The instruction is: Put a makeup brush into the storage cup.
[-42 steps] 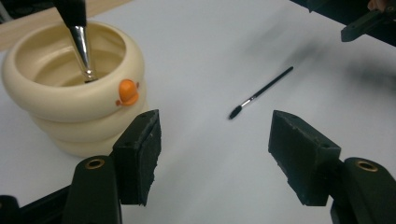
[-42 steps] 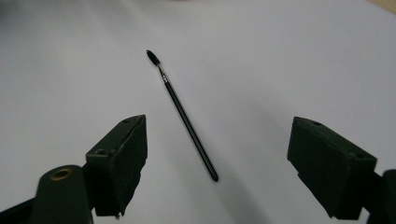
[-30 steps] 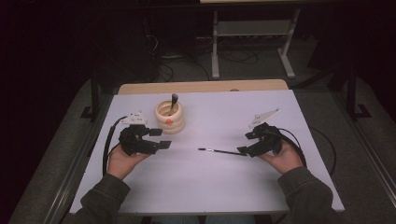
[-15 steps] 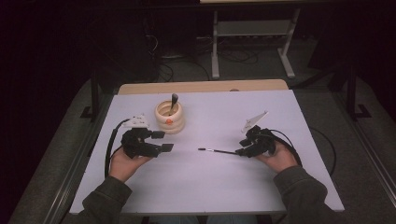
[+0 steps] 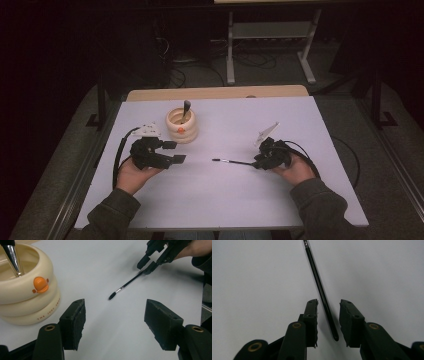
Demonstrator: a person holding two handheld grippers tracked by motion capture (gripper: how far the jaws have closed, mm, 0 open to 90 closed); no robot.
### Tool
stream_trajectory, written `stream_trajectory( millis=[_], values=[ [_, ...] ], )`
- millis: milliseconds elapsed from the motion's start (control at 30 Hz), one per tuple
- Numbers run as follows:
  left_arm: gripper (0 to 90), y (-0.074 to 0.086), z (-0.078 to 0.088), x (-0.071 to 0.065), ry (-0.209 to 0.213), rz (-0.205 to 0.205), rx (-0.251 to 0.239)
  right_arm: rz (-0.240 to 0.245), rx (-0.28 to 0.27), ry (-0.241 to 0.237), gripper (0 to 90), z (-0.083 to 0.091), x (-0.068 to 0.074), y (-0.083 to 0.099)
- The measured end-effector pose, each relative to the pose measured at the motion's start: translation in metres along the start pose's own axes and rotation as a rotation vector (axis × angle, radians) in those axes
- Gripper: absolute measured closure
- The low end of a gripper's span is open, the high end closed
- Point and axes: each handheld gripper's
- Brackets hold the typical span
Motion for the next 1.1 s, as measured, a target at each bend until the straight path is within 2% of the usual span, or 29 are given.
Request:
stream_trajectory(
  millis=[200,267,367,500,1100],
  values=[
    [32.9,-0.0003,-0.0007,-0.0007,0.002,0.003,0.003,0.01,0.015,0.002,69.0,-0.0021,0.0003,0.0007],
    [32.9,-0.0004,-0.0005,-0.0006,0.002,-0.011,0.007,0.017,0.016,0.008,69.3,-0.0019,-0.0003,0.0008],
    [32.9,0.0004,-0.0013,-0.0015,0.004,0.005,0.014,0.024,0.02,0.007,70.3,-0.0021,-0.0005,0.0011],
    [32.9,-0.001,-0.0016,-0.002,0.008,-0.009,0.002,0.033,0.016,0.006,71.6,-0.0022,0.0019,-0.0001],
    [32.9,-0.0003,-0.0025,-0.0031,0.017,-0.025,0.015,0.027,0.044,0.003,76.3,-0.0076,-0.002,0.0008]
  ],
)
Point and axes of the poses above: each handheld gripper's, and its own axes: z roughly backward along the jaws, y roughly out of its underside, x roughly to its left, and after that the axes turned 8 degrees about -y, right-handed
